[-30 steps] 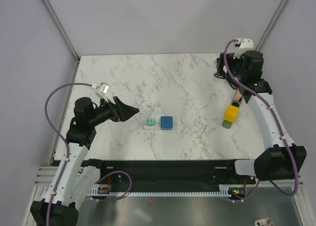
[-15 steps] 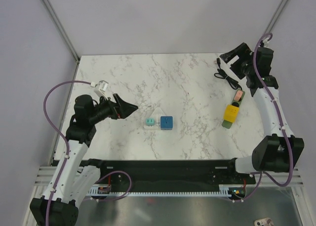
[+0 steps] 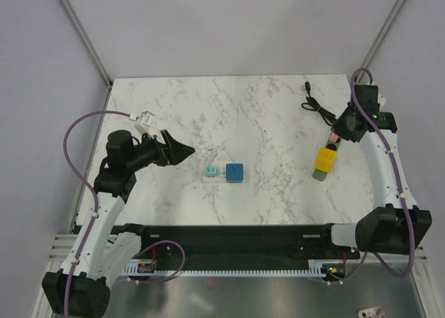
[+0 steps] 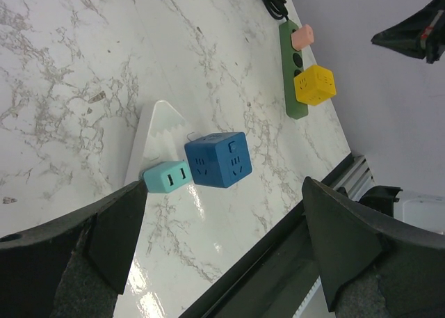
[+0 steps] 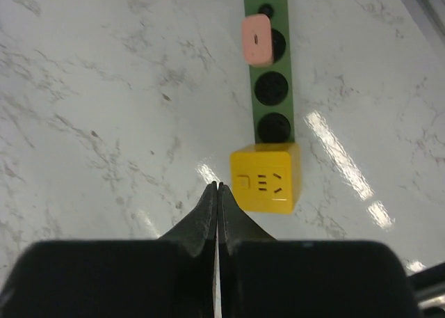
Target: Insert the plug
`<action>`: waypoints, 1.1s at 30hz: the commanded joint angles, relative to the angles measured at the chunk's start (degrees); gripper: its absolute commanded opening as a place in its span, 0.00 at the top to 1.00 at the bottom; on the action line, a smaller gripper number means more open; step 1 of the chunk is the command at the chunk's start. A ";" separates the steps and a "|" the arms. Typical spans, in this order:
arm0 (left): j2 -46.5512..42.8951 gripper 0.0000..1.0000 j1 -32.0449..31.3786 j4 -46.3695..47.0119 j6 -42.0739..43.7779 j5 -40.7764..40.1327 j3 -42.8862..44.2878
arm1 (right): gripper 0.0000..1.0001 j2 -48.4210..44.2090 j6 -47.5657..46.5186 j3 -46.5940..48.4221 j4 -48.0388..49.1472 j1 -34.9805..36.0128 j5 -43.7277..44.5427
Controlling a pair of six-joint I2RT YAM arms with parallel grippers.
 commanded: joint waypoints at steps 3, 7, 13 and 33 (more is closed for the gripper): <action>-1.17 0.00 0.17 -0.09 2.61 -0.85 0.10 | 1.00 2.53 -3.18 -4.56 -5.11 0.11 0.65; -0.64 0.00 0.17 -0.44 2.61 -0.50 0.54 | 1.00 5.08 -3.18 -3.34 -5.55 0.20 1.35; -1.08 0.00 0.17 -0.53 2.52 -0.06 0.10 | 1.00 6.67 -1.42 -0.62 -8.36 0.64 2.15; -1.87 0.00 0.17 -1.14 2.61 -1.38 0.19 | 1.00 8.34 1.04 -6.78 -7.82 1.87 12.78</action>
